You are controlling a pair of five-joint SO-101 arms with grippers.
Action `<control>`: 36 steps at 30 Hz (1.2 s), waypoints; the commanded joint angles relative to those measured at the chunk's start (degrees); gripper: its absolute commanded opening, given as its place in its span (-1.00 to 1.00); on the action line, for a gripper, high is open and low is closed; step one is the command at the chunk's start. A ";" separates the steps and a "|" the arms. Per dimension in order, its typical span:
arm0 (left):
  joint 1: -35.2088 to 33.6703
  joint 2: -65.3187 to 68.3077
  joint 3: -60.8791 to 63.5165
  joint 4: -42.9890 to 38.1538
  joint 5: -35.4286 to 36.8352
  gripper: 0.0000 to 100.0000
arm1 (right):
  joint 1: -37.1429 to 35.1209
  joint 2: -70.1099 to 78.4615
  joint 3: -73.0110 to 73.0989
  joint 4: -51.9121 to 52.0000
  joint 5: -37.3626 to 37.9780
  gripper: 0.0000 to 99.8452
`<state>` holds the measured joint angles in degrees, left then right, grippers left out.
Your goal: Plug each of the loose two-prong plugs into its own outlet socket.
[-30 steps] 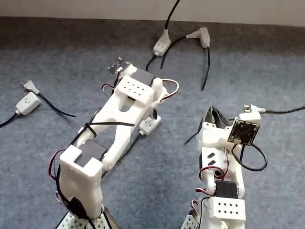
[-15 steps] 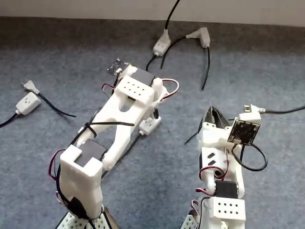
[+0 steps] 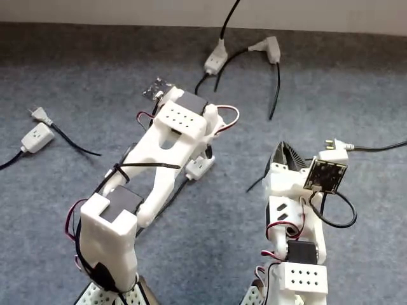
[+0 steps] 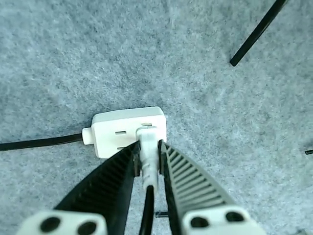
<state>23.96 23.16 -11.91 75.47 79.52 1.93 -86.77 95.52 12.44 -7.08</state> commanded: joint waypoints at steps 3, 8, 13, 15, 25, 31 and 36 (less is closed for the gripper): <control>2.15 -0.57 -3.21 3.25 0.53 -0.99 | -0.48 -1.01 7.87 0.04 0.70 -0.98; 3.38 -0.04 -5.32 5.45 0.53 -0.99 | -0.48 -1.01 7.87 0.04 0.70 -0.98; 1.10 0.04 -5.23 5.45 0.53 -0.99 | -0.48 -1.01 7.87 0.04 0.70 -0.98; 0.48 0.13 -5.23 5.45 0.53 -0.99 | -0.48 -1.01 7.87 0.04 0.70 -0.98; -1.98 0.13 -5.23 4.04 0.53 -0.99 | -0.48 -1.01 7.87 0.04 0.70 -0.98; -1.27 0.13 -5.23 3.25 0.44 -0.99 | -0.48 -1.01 7.87 0.04 0.70 -0.98; -0.75 1.45 -5.67 2.90 0.44 -0.99 | -0.48 -1.01 7.87 0.04 0.70 -0.98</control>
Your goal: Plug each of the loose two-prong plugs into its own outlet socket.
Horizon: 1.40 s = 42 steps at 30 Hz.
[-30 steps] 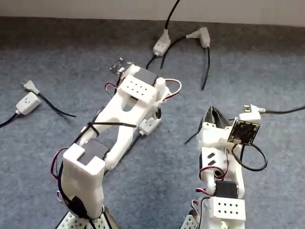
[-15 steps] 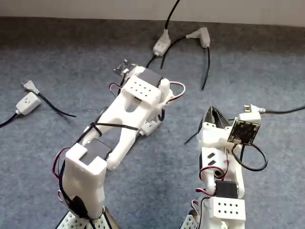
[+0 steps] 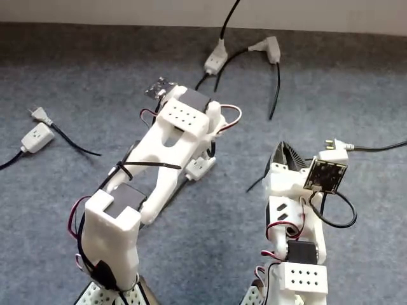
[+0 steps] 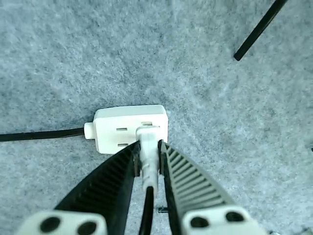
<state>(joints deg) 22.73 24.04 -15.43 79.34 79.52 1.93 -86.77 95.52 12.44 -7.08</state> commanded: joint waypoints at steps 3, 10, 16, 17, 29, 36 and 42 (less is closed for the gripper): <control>0.75 2.95 -2.24 -2.81 0.44 -0.99 | -0.48 -1.01 7.87 0.04 0.70 -0.98; 1.98 3.21 -2.24 -3.34 0.26 -0.99 | -0.48 -1.01 7.87 0.04 0.70 -0.98; 2.68 2.33 -2.15 -0.53 0.26 -0.98 | -0.48 -1.01 7.87 0.04 0.70 -0.98; 2.68 2.33 -2.15 0.35 0.26 -0.98 | -0.48 -1.01 7.87 0.04 0.70 -0.98; 2.86 2.24 -2.15 2.02 0.26 -0.98 | -0.48 -1.01 7.87 0.04 0.70 -0.98; 4.53 2.24 -2.15 2.46 0.26 -0.98 | -0.48 -1.01 7.87 0.04 0.70 -0.98; 4.62 2.24 -2.15 2.46 0.26 -0.98 | -0.48 -1.01 7.87 0.04 0.70 -0.98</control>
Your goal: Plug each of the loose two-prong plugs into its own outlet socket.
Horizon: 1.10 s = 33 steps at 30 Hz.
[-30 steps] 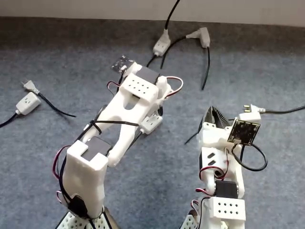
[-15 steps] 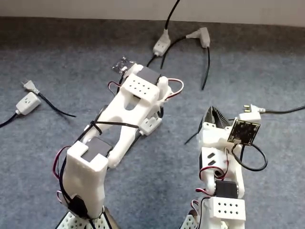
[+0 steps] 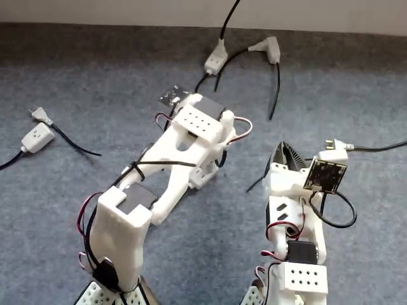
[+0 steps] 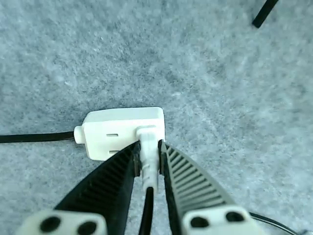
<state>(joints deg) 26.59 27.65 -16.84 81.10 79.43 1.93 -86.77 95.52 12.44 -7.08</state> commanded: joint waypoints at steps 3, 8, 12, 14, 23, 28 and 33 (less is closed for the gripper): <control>0.48 -1.10 -0.75 0.62 0.35 -0.98 | -0.48 -1.10 7.87 0.04 0.70 -0.98; -1.10 -0.57 0.13 0.62 0.35 -0.98 | -0.48 -1.10 7.87 0.04 0.70 -0.98; -3.82 2.24 2.86 0.18 0.35 -0.98 | -0.48 -1.10 7.87 0.04 0.70 -0.98; -4.79 4.79 2.59 0.26 0.26 -0.98 | -0.48 -1.10 7.87 0.04 0.70 -0.98; -5.23 9.01 -1.45 0.70 -6.68 -0.98 | -0.48 -1.10 7.87 0.04 0.70 -0.98; -4.62 9.01 -5.23 0.70 -23.74 -0.98 | -0.48 -1.10 7.87 0.04 0.70 -0.98; -2.86 9.01 -8.84 4.13 -29.45 -0.98 | -0.48 -1.10 7.87 0.04 0.70 -0.98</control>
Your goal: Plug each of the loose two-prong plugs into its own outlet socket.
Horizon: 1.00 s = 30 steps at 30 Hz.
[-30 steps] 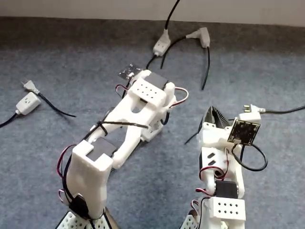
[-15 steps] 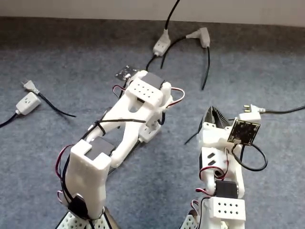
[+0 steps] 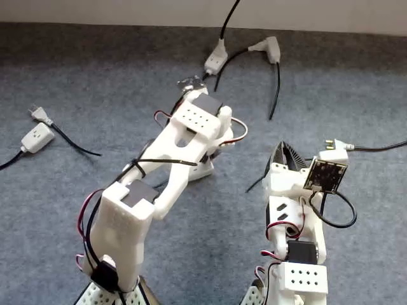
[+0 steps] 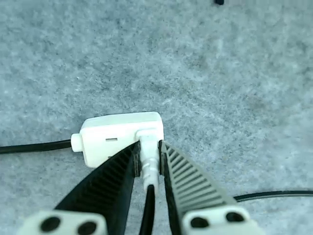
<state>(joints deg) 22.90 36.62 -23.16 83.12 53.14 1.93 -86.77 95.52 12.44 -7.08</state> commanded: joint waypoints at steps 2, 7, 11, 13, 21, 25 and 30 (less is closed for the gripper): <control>1.01 0.04 -4.62 5.19 -6.51 -0.94 | -0.48 -1.10 7.87 0.04 0.70 -0.98; 0.48 0.04 -11.47 14.15 -13.19 -0.72 | -0.48 -1.10 7.87 0.04 0.70 -0.98; 0.48 -0.04 -16.31 17.41 -17.58 -0.64 | -0.48 -1.10 7.87 0.04 0.70 -0.98; 0.13 -0.04 -17.89 17.41 -17.85 -0.62 | -0.48 -1.10 7.87 0.04 0.70 -0.98; -4.09 -0.04 -29.05 17.32 -31.82 -0.60 | -0.48 -1.10 7.87 0.04 0.70 -0.98; -8.75 0.40 -44.97 17.32 -33.93 -0.60 | -0.48 -1.10 7.87 0.04 0.70 -0.98; -15.60 0.48 -58.77 16.53 -34.11 -0.60 | -0.48 -1.10 7.87 0.04 0.70 -0.98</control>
<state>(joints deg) 10.77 37.76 -74.24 100.00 19.38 1.93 -86.77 95.52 12.44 -7.08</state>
